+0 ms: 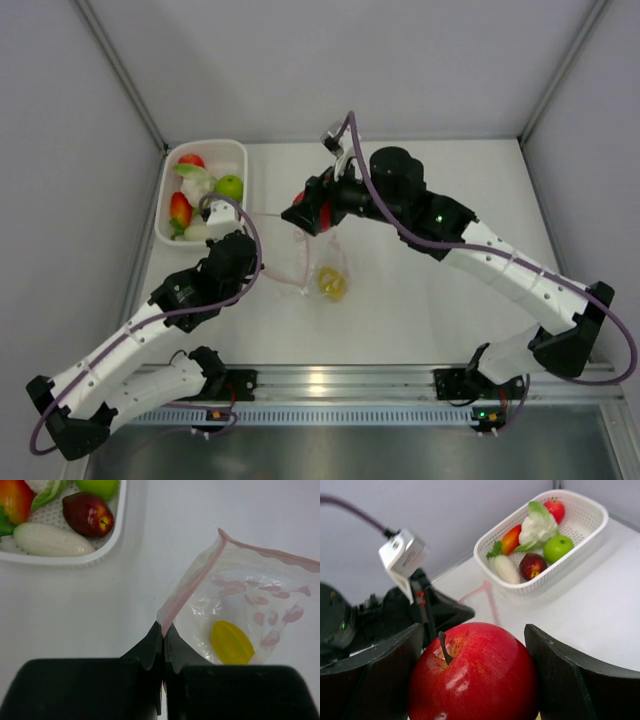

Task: Open the zip-top bag and remove the fake food
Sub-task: Place the fake fruit in the bin.

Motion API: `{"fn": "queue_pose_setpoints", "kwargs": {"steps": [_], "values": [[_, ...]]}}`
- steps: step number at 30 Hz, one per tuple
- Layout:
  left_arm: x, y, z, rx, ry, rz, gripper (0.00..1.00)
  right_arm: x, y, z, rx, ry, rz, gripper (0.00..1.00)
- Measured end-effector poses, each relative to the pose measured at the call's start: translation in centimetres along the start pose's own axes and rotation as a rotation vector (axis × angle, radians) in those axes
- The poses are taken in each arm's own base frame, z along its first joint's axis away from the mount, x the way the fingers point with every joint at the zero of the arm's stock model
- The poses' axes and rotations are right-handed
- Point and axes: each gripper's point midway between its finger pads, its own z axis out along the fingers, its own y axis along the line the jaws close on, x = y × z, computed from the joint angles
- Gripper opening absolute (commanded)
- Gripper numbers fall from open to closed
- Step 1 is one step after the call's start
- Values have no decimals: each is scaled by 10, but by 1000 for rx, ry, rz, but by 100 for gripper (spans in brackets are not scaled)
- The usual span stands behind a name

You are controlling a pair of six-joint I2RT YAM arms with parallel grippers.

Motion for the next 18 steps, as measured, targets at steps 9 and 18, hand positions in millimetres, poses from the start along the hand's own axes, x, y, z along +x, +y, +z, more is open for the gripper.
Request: {"fn": "queue_pose_setpoints", "kwargs": {"steps": [9,18], "values": [[10,41,-5,-112,62,-30,0,-54,-61,40,92,-100,72,15],[-34,39,-55,38,-1,-52,0,-53,-98,93,119,-107,88,12]]}}
